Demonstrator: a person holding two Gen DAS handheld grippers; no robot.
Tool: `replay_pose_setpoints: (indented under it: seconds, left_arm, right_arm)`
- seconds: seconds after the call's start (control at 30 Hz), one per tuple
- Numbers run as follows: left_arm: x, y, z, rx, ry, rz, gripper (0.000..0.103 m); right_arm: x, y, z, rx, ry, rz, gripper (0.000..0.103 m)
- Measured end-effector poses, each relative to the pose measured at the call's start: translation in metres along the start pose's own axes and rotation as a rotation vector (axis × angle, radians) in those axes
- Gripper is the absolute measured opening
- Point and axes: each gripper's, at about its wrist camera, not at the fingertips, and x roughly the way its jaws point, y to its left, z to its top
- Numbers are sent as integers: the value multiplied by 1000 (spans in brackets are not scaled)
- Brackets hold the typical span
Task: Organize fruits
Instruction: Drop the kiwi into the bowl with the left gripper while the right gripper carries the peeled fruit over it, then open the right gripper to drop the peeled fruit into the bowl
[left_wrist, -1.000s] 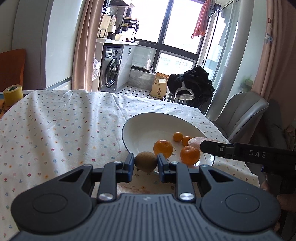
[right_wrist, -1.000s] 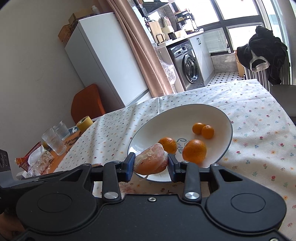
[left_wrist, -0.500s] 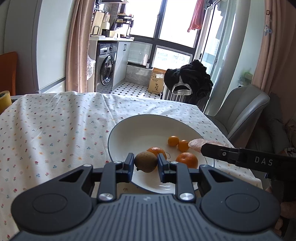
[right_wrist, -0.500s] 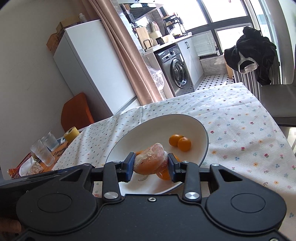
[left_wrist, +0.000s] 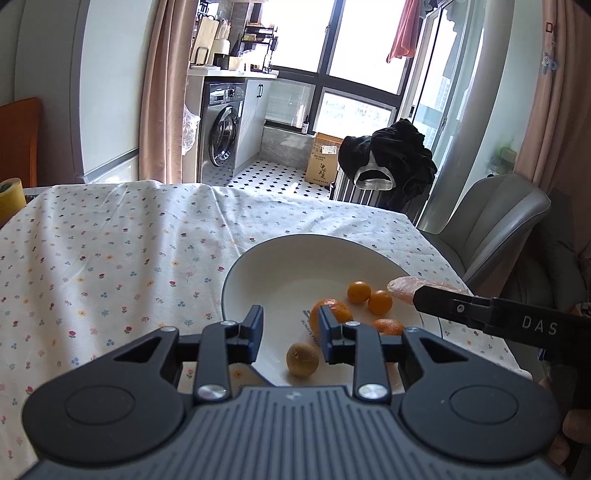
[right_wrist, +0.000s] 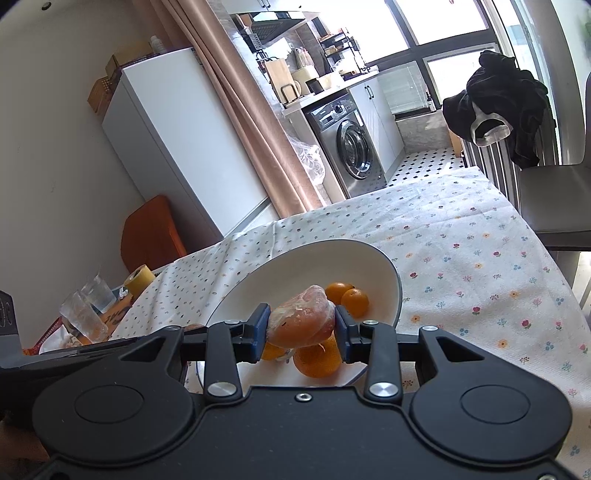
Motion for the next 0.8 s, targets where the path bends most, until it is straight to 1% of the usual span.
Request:
replay_pose_setpoints:
  seconds: [0.2, 0.4, 0.5, 0.6, 0.67, 0.7, 0.73, 0.8]
  left_arm:
    - [-10, 17, 3, -29, -13, 19, 29]
    - [-15, 29, 0, -44, 0, 23, 30]
    - [-19, 35, 0, -54, -1, 37, 35]
    - [-25, 38, -2, -59, -9, 46, 42]
    - [-27, 39, -3, -62, -14, 51, 53]
    - [-29, 39, -4, -62, -18, 52, 56]
    - [-30, 39, -5, -62, -22, 52, 59]
    - [-33, 39, -8, -63, -26, 50, 62]
  right_arm:
    - [5, 1, 4, -6, 0, 0, 35]
    - [10, 9, 10, -19, -9, -10, 35]
    - [13, 13, 12, -22, -14, -15, 35]
    - [16, 15, 13, -21, -14, -12, 36]
    - [19, 20, 15, -25, -11, 5, 41]
    - [20, 21, 15, -23, -13, 11, 48]
    - [21, 23, 16, -23, -17, 16, 61]
    - [19, 26, 15, -26, -26, 16, 70]
